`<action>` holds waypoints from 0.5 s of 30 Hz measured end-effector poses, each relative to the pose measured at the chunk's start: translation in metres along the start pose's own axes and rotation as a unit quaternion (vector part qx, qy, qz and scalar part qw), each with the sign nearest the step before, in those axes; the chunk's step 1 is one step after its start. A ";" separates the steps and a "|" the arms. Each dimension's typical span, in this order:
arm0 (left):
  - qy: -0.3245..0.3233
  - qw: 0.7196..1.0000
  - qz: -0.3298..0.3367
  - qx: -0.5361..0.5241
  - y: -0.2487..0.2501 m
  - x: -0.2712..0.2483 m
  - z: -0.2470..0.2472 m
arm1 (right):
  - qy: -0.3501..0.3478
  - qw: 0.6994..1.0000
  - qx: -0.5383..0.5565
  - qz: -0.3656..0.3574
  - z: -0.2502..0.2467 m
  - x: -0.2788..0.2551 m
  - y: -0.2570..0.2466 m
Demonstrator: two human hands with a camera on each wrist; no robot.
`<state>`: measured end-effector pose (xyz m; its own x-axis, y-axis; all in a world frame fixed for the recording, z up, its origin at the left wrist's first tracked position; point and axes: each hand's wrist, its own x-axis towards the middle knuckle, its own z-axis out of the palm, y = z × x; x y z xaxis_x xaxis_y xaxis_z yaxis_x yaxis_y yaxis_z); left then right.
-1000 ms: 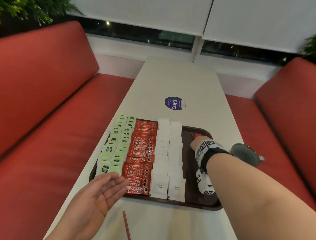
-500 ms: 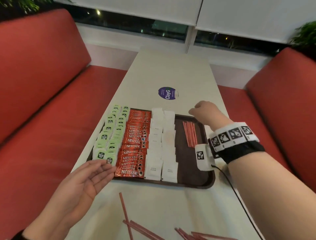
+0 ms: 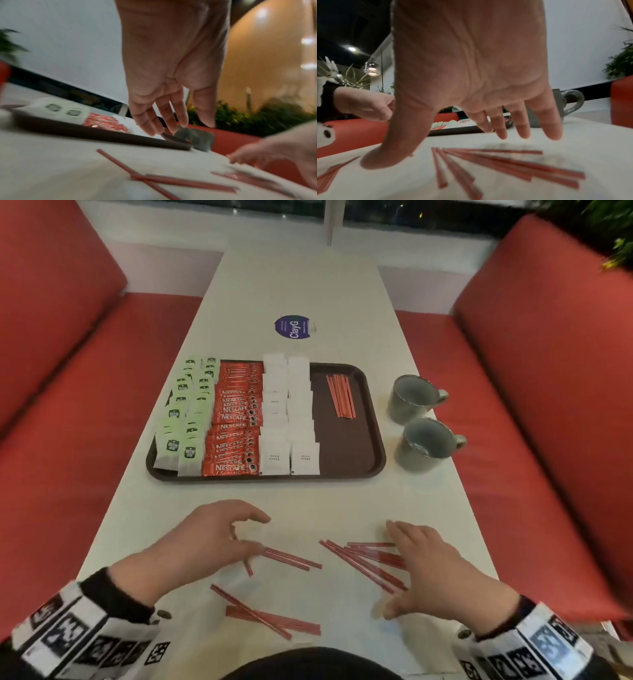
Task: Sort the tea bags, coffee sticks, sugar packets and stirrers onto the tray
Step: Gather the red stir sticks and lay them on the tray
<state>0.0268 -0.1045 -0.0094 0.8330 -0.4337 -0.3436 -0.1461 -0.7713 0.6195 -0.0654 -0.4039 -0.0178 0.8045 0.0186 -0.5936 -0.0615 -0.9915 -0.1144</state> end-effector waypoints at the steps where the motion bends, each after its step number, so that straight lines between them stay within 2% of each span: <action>1: -0.052 0.995 0.035 0.075 0.007 0.002 0.010 | 0.016 1.000 0.002 0.007 0.007 0.001 -0.004; 3: -0.102 0.972 0.088 0.191 0.014 0.009 0.031 | 0.055 0.998 0.006 0.011 0.019 0.007 -0.013; 7: -0.084 0.941 0.116 0.307 0.023 0.029 0.059 | 0.122 0.993 -0.002 -0.007 0.025 0.017 -0.022; 11: -0.077 0.928 0.092 0.352 0.029 0.042 0.064 | 0.106 0.994 -0.011 -0.002 0.021 0.024 -0.024; 15: -0.078 0.922 0.113 0.361 0.025 0.043 0.067 | 0.064 0.998 0.011 -0.003 0.014 0.027 -0.024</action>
<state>0.0230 -0.1732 -0.0561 0.6585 -0.6405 -0.3952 -0.6716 -0.7370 0.0753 -0.0502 -0.3774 -0.0419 0.8735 0.0071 -0.4867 -0.0675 -0.9885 -0.1355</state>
